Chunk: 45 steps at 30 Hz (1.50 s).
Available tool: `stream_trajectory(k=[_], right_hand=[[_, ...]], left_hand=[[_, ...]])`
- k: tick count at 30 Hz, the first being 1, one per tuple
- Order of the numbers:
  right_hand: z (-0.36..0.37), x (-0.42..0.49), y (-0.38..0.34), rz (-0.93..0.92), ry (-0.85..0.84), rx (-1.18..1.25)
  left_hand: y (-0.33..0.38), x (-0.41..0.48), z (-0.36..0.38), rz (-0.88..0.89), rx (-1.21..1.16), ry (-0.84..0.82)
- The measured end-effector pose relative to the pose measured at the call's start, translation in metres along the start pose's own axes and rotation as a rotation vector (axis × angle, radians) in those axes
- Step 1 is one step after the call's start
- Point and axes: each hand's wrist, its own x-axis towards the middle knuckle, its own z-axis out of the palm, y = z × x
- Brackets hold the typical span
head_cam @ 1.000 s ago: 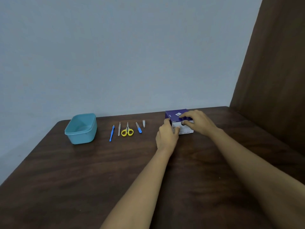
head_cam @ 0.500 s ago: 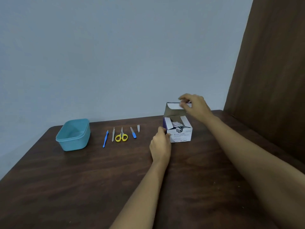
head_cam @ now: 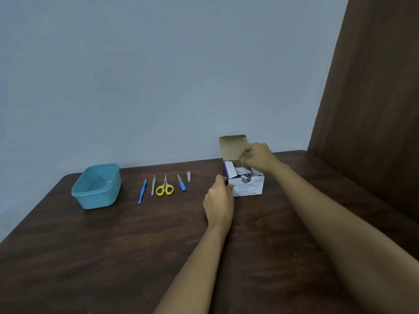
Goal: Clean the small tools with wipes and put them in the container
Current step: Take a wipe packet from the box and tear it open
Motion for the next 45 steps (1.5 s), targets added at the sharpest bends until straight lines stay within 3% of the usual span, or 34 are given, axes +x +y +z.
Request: stream_trajectory(k=[3, 10, 15, 24, 32, 38, 45], right_hand=[[-0.014, -0.004, -0.007, -0.081, -0.049, -0.031], [-0.018, -0.019, -0.018, -0.138, -0.188, -0.569], [-0.007, -0.026, -0.020, -0.123, -0.207, -0.551], [0.002, -0.034, -0.012, -0.223, -0.077, -0.651], [-0.019, -0.033, -0.011, -0.271, 0.053, -0.579], [-0.027, -0.038, -0.010, -0.203, 0.124, -0.504], [-0.020, -0.057, -0.009, -0.088, 0.261, -0.123]], left_hand=[[0.001, -0.001, 0.000, 0.008, 0.001, 0.010], [0.001, -0.002, 0.000, 0.020, 0.005, 0.020], [0.001, -0.003, -0.002, 0.033, 0.012, 0.020], [0.000, -0.003, 0.000, 0.026, 0.030, 0.031], [-0.002, -0.002, 0.002, 0.028, -0.006, 0.031], [-0.005, -0.003, 0.003, 0.025, -0.035, 0.038], [-0.005, -0.004, 0.002, -0.032, -0.272, 0.143]])
